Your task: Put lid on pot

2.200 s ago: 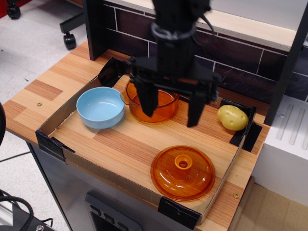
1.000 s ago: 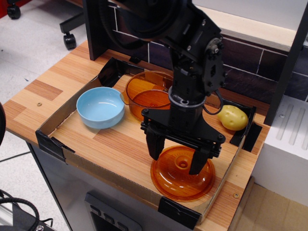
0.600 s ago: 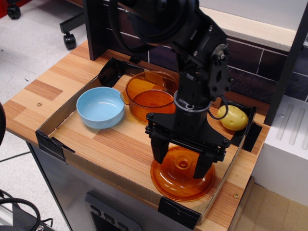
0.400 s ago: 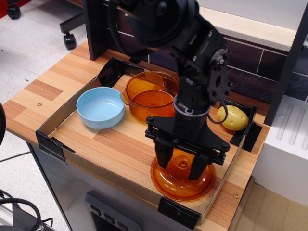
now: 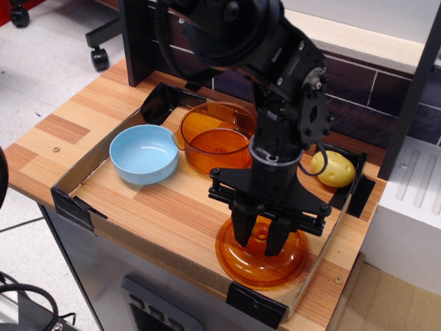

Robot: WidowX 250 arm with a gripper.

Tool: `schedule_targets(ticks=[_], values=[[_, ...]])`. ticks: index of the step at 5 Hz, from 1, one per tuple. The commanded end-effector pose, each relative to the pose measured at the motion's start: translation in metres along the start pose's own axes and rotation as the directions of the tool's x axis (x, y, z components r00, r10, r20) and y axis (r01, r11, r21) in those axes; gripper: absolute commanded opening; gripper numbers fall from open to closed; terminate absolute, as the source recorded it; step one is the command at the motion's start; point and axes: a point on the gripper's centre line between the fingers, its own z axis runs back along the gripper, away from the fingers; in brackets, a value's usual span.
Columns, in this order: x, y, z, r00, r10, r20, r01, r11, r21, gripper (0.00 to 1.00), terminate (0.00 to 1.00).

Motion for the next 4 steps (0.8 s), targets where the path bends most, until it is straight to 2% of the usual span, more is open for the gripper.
schedule_targets(ticks=[1,2,3,4], values=[[0.015,0.015,0.051,0.999,0.034,0.010,-0.034,0.997,-0.068,0.00,0.00],[0.027,0.034,0.088,0.994,0.109,0.006,-0.108,0.988,-0.107,0.00,0.00],[0.036,0.054,0.105,0.987,0.161,0.024,-0.157,0.981,-0.114,0.00,0.00],[0.051,0.072,0.106,0.976,0.217,0.017,-0.214,0.970,-0.115,0.00,0.00]])
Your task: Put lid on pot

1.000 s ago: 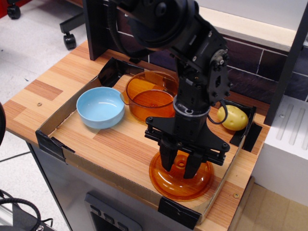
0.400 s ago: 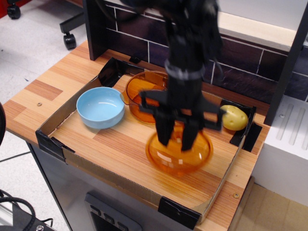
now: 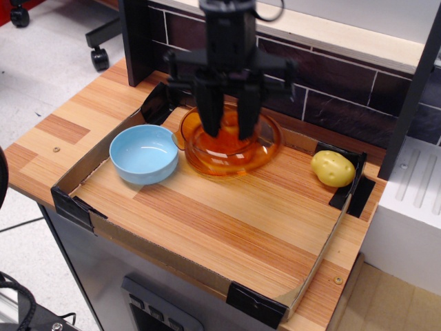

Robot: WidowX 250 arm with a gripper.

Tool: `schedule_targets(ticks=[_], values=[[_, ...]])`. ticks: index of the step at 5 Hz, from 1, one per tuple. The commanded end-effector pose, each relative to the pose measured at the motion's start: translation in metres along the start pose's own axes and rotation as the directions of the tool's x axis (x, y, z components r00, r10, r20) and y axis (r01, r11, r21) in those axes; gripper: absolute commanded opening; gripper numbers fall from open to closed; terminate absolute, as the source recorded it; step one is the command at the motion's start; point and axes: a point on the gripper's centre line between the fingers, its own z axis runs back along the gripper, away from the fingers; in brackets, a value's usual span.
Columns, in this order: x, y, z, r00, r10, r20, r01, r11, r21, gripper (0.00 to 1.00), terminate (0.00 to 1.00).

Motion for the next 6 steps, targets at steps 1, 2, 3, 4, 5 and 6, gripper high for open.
schedule_targets(ticks=[1,2,3,4,5,6], values=[[0.040,0.027,0.013,0.993,0.091,0.080,-0.091,0.996,-0.002,0.00,0.00],[0.057,0.037,0.006,0.990,0.120,0.069,-0.121,0.992,0.017,0.00,0.00],[0.071,0.048,-0.002,0.985,0.155,0.082,-0.159,0.986,0.046,0.00,0.00],[0.076,0.050,-0.007,0.982,0.162,0.095,-0.168,0.984,0.060,0.00,0.00],[0.079,0.049,-0.015,0.981,0.172,0.094,-0.180,0.980,0.080,0.00,0.00],[0.079,0.042,-0.018,0.983,0.158,0.097,-0.167,0.982,0.093,0.00,0.00]])
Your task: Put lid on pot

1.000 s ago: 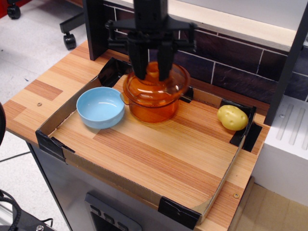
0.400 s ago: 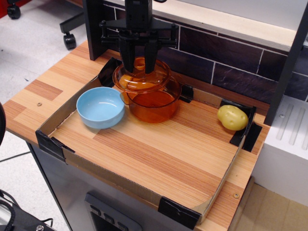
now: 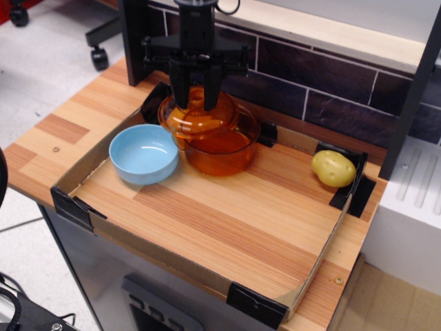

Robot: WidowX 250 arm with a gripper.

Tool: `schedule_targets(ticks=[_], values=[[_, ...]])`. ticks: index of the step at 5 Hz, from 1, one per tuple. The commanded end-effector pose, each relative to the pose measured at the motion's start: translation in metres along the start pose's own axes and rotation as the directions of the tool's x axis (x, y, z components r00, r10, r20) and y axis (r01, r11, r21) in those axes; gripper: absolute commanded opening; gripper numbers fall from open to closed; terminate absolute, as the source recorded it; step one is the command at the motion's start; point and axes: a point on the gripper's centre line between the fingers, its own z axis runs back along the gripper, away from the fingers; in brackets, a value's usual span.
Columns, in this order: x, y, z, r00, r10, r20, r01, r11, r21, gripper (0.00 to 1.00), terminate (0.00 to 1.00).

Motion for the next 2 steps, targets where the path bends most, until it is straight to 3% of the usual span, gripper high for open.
schedule_targets(ticks=[1,2], values=[[0.0026,-0.0132,0.0105,0.998,-0.006,0.061,0.006,1.000,0.001,0.00,0.00],[0.0018,-0.0195,0.0117,0.997,-0.010,0.070,0.010,1.000,-0.001,0.00,0.00]])
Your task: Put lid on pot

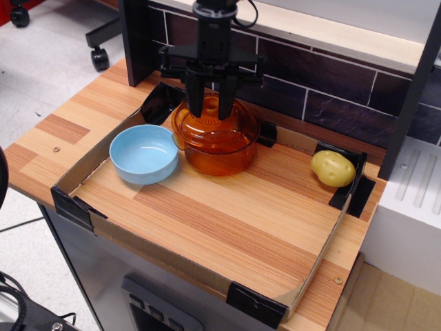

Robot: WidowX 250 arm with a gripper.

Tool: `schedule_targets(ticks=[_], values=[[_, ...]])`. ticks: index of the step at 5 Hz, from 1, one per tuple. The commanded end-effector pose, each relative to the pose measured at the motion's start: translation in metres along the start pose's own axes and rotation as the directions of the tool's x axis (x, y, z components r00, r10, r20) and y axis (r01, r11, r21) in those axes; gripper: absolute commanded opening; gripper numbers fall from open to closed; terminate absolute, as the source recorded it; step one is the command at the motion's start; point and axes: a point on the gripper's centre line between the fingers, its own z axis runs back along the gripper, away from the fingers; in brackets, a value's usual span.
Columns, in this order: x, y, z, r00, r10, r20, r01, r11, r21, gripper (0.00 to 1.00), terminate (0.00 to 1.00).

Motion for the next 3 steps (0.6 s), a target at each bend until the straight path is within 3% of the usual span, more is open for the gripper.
schedule_targets(ticks=[1,2,3], values=[[0.0030,-0.0077,0.0173,0.998,0.002,0.060,0.000,1.000,-0.021,0.00,0.00],[-0.0007,-0.0092,0.0170,0.997,-0.015,0.074,0.016,1.000,-0.015,0.00,0.00],[-0.0034,-0.0052,0.0212,0.997,-0.020,0.076,0.021,1.000,-0.023,0.00,1.00]])
